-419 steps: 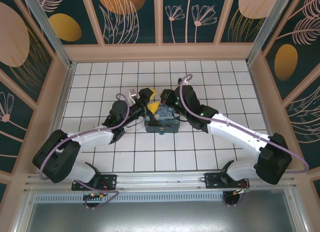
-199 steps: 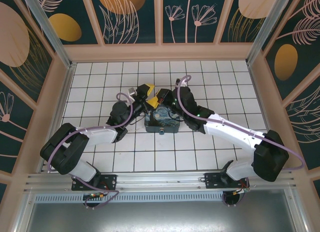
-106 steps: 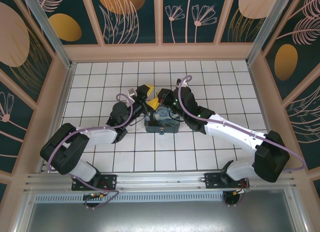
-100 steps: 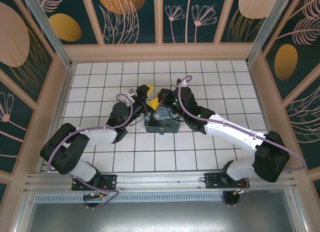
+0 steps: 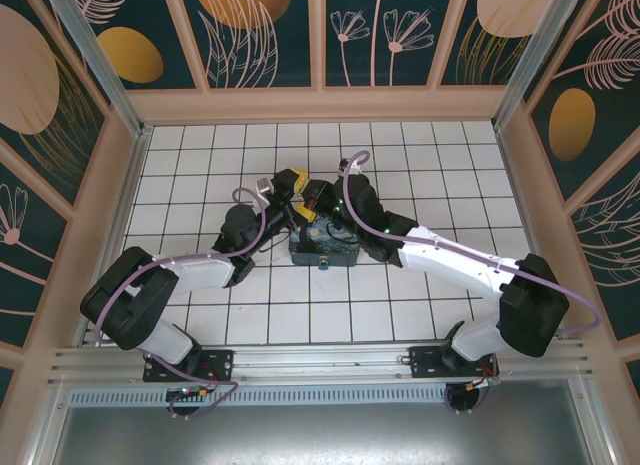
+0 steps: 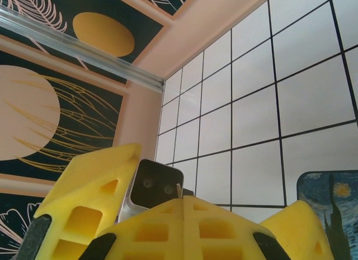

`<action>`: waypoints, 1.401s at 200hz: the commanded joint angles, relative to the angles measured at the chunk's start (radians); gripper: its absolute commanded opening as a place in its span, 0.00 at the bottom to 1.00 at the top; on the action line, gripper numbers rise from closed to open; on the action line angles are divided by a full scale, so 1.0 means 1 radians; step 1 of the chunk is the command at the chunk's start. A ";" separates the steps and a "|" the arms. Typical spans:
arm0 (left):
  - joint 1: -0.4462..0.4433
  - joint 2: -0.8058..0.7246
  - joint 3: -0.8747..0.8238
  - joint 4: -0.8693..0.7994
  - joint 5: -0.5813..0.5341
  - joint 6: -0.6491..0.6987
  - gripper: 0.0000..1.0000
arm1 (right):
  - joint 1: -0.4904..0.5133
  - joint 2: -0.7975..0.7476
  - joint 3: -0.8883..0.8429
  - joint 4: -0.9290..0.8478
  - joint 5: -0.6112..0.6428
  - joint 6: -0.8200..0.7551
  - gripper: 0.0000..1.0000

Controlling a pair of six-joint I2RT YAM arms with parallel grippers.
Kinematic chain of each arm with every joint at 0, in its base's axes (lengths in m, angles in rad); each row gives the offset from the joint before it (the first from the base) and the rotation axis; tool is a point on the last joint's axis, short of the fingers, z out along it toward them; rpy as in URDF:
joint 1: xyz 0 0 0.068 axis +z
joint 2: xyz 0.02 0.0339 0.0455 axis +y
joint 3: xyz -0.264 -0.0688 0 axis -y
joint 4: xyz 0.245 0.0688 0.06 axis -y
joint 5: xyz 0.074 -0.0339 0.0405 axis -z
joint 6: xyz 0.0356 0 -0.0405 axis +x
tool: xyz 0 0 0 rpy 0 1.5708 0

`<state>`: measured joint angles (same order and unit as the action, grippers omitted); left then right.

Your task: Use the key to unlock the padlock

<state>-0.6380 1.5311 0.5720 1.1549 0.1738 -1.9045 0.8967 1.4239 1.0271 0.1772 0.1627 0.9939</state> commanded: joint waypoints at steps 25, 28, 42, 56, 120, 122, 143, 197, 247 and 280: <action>-0.005 0.000 0.020 0.017 -0.011 0.015 0.89 | 0.008 -0.027 -0.055 0.059 0.041 0.062 0.00; -0.005 -0.001 0.019 0.017 -0.011 0.014 0.89 | 0.006 -0.030 -0.058 0.060 0.045 0.063 0.00; -0.005 -0.003 0.014 0.017 -0.013 0.016 0.89 | 0.006 -0.041 -0.071 0.055 0.058 0.067 0.00; -0.005 -0.002 0.010 0.017 -0.015 0.016 0.88 | 0.004 -0.050 -0.081 0.051 0.066 0.068 0.00; -0.005 -0.003 -0.009 0.019 -0.023 0.023 0.86 | -0.006 -0.101 -0.131 0.044 0.095 0.084 0.00; -0.005 -0.004 -0.009 0.018 -0.023 0.025 0.86 | -0.007 -0.101 -0.132 0.044 0.095 0.084 0.00; -0.005 -0.009 -0.014 0.000 -0.028 0.036 0.85 | -0.010 -0.111 -0.137 0.035 0.105 0.088 0.00; -0.005 -0.014 -0.021 -0.007 -0.033 0.050 0.76 | -0.015 -0.114 -0.152 0.030 0.114 0.097 0.00; -0.005 -0.015 -0.024 -0.010 -0.034 0.055 0.61 | -0.018 -0.113 -0.157 0.030 0.119 0.105 0.00; -0.005 -0.014 -0.026 -0.015 -0.033 0.062 0.59 | -0.019 -0.114 -0.157 0.035 0.119 0.103 0.00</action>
<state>-0.6380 1.5307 0.5583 1.1393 0.1478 -1.8626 0.8841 1.3357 0.8829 0.1955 0.2615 1.0836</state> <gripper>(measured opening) 0.594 0.050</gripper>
